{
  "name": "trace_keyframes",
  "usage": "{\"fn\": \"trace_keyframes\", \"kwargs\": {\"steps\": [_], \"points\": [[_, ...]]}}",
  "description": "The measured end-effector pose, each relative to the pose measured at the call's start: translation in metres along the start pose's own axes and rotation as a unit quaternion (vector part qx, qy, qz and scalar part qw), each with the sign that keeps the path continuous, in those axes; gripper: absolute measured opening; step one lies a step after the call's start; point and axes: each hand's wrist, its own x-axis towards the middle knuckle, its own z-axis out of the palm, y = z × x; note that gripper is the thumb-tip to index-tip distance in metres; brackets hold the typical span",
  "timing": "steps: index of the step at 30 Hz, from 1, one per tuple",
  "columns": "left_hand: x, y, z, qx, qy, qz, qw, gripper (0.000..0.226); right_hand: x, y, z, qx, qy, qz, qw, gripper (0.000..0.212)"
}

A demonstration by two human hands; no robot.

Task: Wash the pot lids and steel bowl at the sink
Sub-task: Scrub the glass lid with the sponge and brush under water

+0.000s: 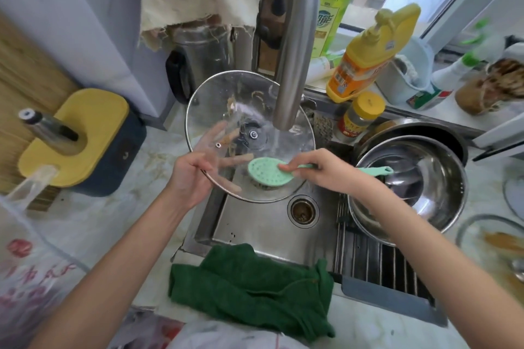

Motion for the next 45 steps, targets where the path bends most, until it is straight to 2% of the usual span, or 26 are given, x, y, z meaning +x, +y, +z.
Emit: {"fn": "trace_keyframes", "kwargs": {"steps": [2,4,7,8,10,12,17,21,26,27,29,32,33,34,36,38,39,40,43,45], "points": [[0.0,0.001,0.0,0.005,-0.003,-0.007,1.0,0.111,-0.004,0.019,-0.015,-0.015,0.084,0.06,0.995,0.027],[0.001,0.001,-0.001,0.008,0.011,-0.007,1.0,0.11,-0.005,0.023,-0.014,-0.028,0.111,0.088,0.99,0.024],[0.003,-0.001,0.001,0.009,0.013,-0.008,1.0,0.118,-0.006,0.003,0.013,0.006,0.043,0.007,0.999,0.026],[0.003,-0.003,0.002,0.012,0.01,-0.006,1.0,0.114,-0.009,0.001,0.012,0.012,0.028,-0.002,1.0,0.029],[0.003,-0.005,0.004,0.021,0.012,-0.004,1.0,0.102,-0.01,0.011,-0.005,0.005,0.053,0.033,0.998,0.034],[0.004,-0.005,0.006,0.026,0.015,-0.009,1.0,0.104,-0.011,0.02,-0.012,-0.014,0.088,0.056,0.994,0.033],[0.004,-0.006,0.003,0.025,0.023,-0.008,0.999,0.103,-0.012,-0.002,0.011,-0.027,0.034,-0.035,0.998,0.031],[0.001,-0.008,0.003,0.016,0.009,-0.012,1.0,0.098,-0.022,0.026,-0.021,-0.062,0.088,0.063,0.992,0.034],[0.005,-0.008,0.008,0.02,0.013,-0.013,1.0,0.099,-0.008,-0.018,0.025,-0.011,0.031,-0.014,0.999,0.028],[0.005,-0.008,0.008,0.011,0.009,-0.012,1.0,0.096,-0.008,-0.016,0.026,-0.004,0.047,-0.013,0.999,0.027],[0.002,-0.009,0.006,-0.004,-0.017,-0.013,1.0,0.087,-0.009,-0.004,0.019,-0.012,0.14,0.035,0.989,0.025],[-0.001,-0.016,0.005,-0.017,-0.023,-0.044,0.999,0.097,-0.005,0.013,0.011,-0.083,0.283,0.19,0.937,0.025],[0.0,-0.019,0.004,-0.023,-0.024,-0.053,0.998,0.103,0.002,0.014,0.013,-0.071,0.303,0.204,0.928,0.026],[0.0,-0.021,0.006,-0.032,-0.03,-0.063,0.997,0.111,0.007,0.01,0.019,-0.044,0.307,0.196,0.93,0.025],[0.0,-0.024,0.01,-0.044,-0.035,-0.083,0.995,0.121,0.012,-0.002,0.036,0.012,0.253,0.119,0.96,0.023],[-0.002,-0.029,0.01,-0.037,-0.023,-0.088,0.995,0.117,0.002,-0.009,0.05,0.038,0.157,0.036,0.986,0.024],[-0.004,-0.032,0.007,-0.042,-0.006,-0.088,0.995,0.116,-0.006,-0.008,0.051,0.047,0.114,0.014,0.992,0.025],[-0.005,-0.034,0.004,-0.049,0.003,-0.09,0.995,0.117,-0.011,-0.004,0.047,0.044,0.104,0.015,0.994,0.025],[-0.008,-0.036,0.006,-0.049,-0.028,-0.095,0.994,0.116,-0.008,0.019,0.027,-0.001,0.214,0.11,0.971,0.023],[-0.006,-0.035,0.013,-0.048,-0.037,-0.113,0.992,0.116,0.0,0.013,0.028,-0.02,0.245,0.139,0.959,0.022]]}}
